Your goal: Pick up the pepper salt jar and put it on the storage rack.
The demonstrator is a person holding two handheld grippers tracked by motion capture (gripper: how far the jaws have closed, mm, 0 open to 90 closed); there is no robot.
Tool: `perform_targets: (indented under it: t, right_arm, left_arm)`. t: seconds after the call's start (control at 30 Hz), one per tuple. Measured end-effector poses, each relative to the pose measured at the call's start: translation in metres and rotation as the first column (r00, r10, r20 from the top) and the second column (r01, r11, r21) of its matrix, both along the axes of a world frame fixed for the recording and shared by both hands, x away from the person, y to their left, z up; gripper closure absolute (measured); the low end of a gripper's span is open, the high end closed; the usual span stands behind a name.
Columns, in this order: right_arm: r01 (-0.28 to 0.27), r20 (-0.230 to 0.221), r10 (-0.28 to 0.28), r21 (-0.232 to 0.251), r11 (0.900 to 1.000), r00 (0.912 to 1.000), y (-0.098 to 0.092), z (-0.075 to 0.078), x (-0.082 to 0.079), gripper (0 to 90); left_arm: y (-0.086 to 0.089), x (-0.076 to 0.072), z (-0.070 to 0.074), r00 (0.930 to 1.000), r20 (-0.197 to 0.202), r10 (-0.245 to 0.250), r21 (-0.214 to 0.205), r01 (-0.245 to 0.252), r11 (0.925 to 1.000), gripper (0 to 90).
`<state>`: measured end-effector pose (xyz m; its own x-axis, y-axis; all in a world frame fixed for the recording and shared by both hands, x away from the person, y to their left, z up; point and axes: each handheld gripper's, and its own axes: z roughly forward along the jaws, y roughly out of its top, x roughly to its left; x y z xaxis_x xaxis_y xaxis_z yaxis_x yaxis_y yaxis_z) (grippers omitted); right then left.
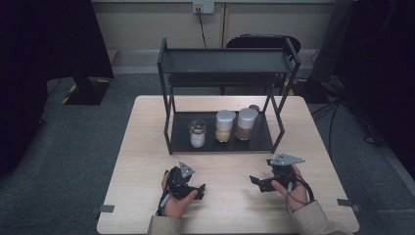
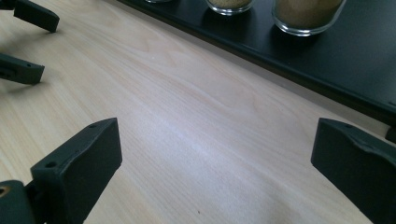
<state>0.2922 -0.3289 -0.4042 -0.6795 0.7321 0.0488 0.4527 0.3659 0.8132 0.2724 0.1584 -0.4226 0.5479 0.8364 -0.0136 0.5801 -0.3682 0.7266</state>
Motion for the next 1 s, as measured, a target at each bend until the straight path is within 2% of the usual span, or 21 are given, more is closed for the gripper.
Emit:
perform_targets:
  t: [0.87, 1.0]
  right_arm:
    - [0.012, -0.015, -0.013, -0.028, 0.9995, 0.9998, -0.02, -0.01, -0.014, 0.9]
    - [0.01, -0.017, -0.011, -0.046, 0.9989, 0.9998, -0.02, -0.01, -0.016, 0.9]
  left_arm:
    - [0.0, 0.0, 0.0, 1.0, 0.0, 0.0, -0.001, 0.0, 1.0, 0.0]
    - [0.0, 0.0, 0.0, 1.0, 0.0, 0.0, -0.001, 0.0, 1.0, 0.0]
